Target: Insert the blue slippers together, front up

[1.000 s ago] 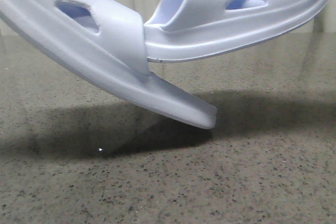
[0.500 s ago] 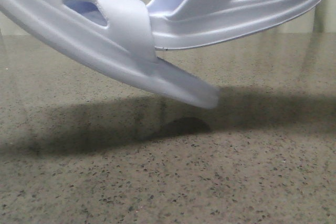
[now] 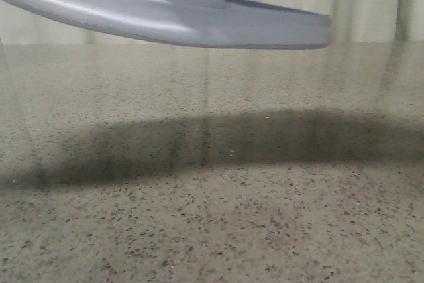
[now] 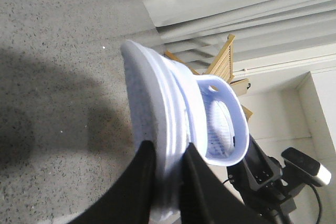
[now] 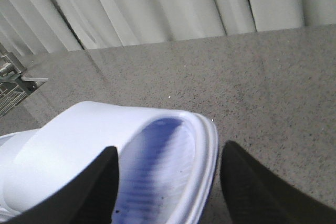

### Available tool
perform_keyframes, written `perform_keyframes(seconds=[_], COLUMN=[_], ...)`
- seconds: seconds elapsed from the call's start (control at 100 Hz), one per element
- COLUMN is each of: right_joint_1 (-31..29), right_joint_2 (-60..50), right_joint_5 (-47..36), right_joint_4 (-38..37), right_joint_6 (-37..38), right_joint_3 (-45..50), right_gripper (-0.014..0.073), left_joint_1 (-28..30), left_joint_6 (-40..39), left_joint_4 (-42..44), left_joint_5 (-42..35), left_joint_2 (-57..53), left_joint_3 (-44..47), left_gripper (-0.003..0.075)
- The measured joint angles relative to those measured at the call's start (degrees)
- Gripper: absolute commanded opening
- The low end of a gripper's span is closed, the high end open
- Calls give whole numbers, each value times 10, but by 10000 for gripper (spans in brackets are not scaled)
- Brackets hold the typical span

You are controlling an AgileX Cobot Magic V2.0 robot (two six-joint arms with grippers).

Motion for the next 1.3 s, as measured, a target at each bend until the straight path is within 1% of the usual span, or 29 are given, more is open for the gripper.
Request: perform_keyframes(seconds=[0.12, 0.26, 0.45, 0.69, 0.9, 1.3], right_joint_1=[1, 1, 1, 1, 1, 1], right_joint_2=[-31, -70, -111, -120, -120, -120], right_joint_5=[-32, -93, -153, -159, -157, -148], right_joint_4=[-13, -28, -31, -31, -31, -32], right_joint_6=[0, -1, -1, -2, -2, -2], right_joint_3=[0, 0, 0, 0, 0, 0], right_gripper=[378, 378, 377, 377, 377, 377], left_joint_1=[-1, -1, -1, -1, -2, -2], left_joint_6=[2, 7, 20, 56, 93, 113], left_joint_4=[-1, 2, 1, 0, 0, -8], left_joint_5=[-4, -14, -21, -29, -32, -39], left_joint_2=[0, 0, 25, 82, 134, 218], left_joint_3=[0, 0, 0, -1, -39, -56], left_gripper=[16, 16, 16, 16, 16, 16])
